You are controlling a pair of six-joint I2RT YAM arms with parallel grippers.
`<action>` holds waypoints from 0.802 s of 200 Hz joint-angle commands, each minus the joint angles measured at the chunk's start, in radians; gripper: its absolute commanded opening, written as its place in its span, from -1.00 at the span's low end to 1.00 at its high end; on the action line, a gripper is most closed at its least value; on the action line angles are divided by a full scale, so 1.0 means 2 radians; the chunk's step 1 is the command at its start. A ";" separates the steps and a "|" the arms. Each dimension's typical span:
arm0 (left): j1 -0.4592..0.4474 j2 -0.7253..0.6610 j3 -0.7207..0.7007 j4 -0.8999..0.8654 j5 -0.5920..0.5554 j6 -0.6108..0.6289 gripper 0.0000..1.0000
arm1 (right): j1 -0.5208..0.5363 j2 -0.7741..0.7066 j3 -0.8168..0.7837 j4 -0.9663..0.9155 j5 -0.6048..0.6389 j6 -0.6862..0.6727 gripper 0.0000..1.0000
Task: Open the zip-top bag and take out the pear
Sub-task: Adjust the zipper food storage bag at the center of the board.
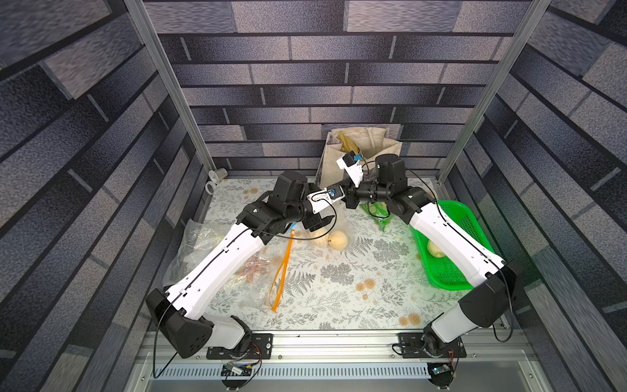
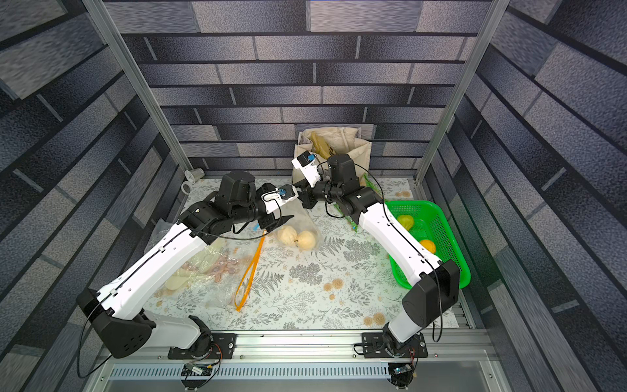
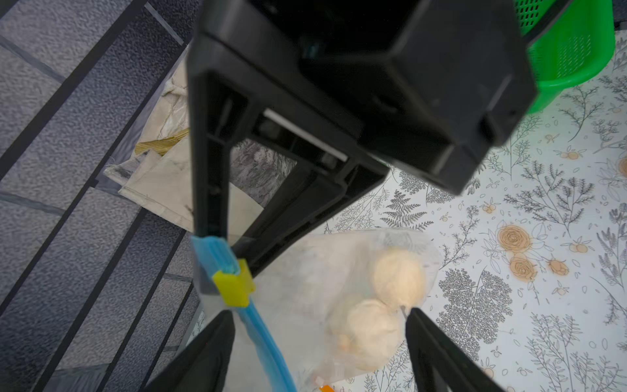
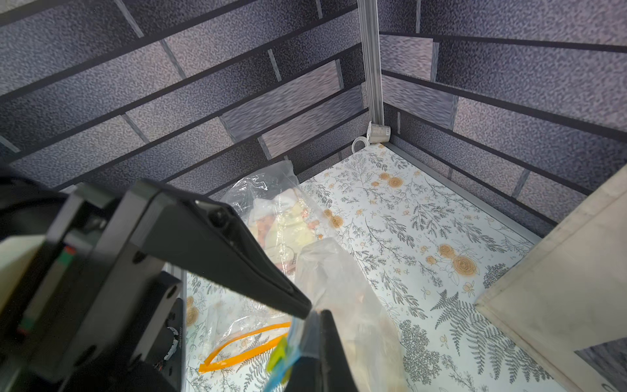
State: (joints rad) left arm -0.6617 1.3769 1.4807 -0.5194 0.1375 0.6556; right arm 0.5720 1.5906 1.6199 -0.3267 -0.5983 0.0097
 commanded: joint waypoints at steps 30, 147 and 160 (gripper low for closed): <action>-0.016 -0.032 -0.062 0.177 -0.125 0.019 0.06 | 0.004 0.008 0.018 -0.017 -0.009 0.060 -1.00; -0.016 -0.051 -0.080 0.222 -0.145 0.012 -0.24 | 0.004 0.006 0.011 -0.012 -0.022 0.075 -1.00; -0.015 -0.055 -0.081 0.225 -0.151 0.013 -0.25 | 0.004 0.007 0.010 -0.013 -0.022 0.074 -1.00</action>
State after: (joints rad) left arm -0.6971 1.3170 1.3212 -0.1642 -0.1326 0.6807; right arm 0.5720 1.5974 1.6337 -0.3363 -0.6075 0.1501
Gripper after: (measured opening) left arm 0.379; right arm 0.050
